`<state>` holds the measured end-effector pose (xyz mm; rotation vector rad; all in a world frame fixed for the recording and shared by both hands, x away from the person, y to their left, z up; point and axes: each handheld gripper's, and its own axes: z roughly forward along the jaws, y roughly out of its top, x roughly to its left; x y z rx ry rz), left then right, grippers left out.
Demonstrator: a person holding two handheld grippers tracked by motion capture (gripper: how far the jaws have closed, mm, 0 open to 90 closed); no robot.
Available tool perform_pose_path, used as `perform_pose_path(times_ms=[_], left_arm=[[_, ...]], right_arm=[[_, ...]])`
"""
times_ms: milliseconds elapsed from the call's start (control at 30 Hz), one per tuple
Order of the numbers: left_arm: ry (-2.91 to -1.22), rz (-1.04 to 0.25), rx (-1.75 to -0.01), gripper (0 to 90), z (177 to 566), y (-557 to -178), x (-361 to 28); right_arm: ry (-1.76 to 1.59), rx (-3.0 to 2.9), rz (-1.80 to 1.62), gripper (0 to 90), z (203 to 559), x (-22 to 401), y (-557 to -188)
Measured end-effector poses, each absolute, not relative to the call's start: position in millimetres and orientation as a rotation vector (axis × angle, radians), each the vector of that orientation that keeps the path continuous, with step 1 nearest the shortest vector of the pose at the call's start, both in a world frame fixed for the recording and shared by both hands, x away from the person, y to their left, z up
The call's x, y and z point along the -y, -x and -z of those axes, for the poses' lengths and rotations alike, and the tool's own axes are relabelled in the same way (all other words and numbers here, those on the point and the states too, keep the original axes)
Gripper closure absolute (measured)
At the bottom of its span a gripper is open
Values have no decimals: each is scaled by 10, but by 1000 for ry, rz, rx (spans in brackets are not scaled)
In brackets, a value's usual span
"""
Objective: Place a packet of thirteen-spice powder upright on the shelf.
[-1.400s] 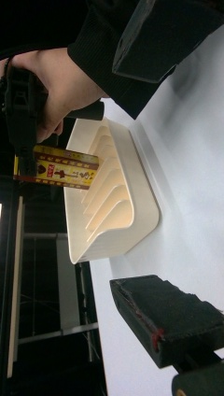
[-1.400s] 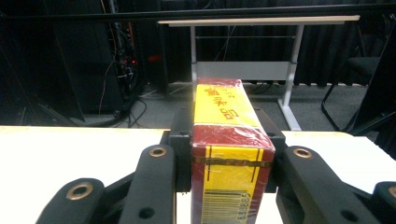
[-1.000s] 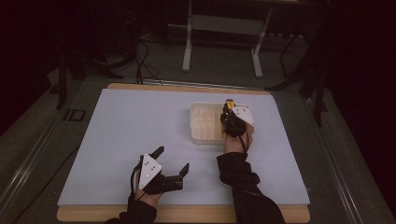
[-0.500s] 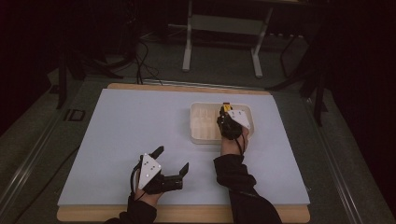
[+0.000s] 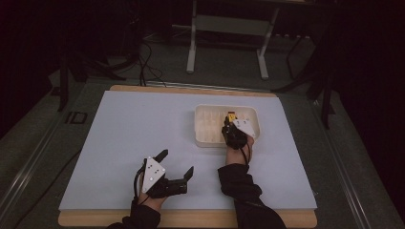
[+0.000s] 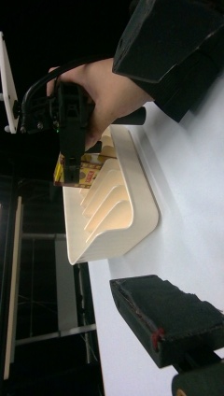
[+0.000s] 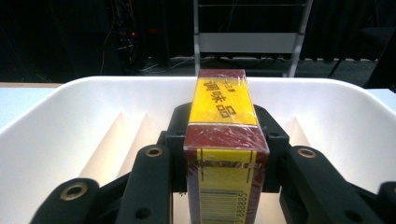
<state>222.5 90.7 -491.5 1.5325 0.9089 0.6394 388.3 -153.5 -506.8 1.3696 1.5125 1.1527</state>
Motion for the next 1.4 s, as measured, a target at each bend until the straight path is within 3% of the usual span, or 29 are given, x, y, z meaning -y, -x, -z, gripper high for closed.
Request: perform_pose_path(times_ms=[267, 567, 733, 867, 1400], left_arm=[[-1530, -638, -910, 16, 4913, -2229, -909], [-1527, -642, -910, 16, 4902, -2226, -917], [-1529, -641, -904, 16, 4899, -2229, -908], [-1539, -643, -899, 16, 4904, -2229, -902], [-1546, -636, -897, 16, 4909, -2236, -938]], right_arm=[[-1377, -1521, -1158, 644, 5071, 1555, -3878], [-1357, -1579, -1180, 539, 4992, 1604, -3900], [-1298, -1660, -1168, 446, 4847, 1636, -3881], [-1262, -1727, -1157, 310, 4768, 1677, -3888], [-1248, -1874, -1357, 135, 4468, 2021, -3787]])
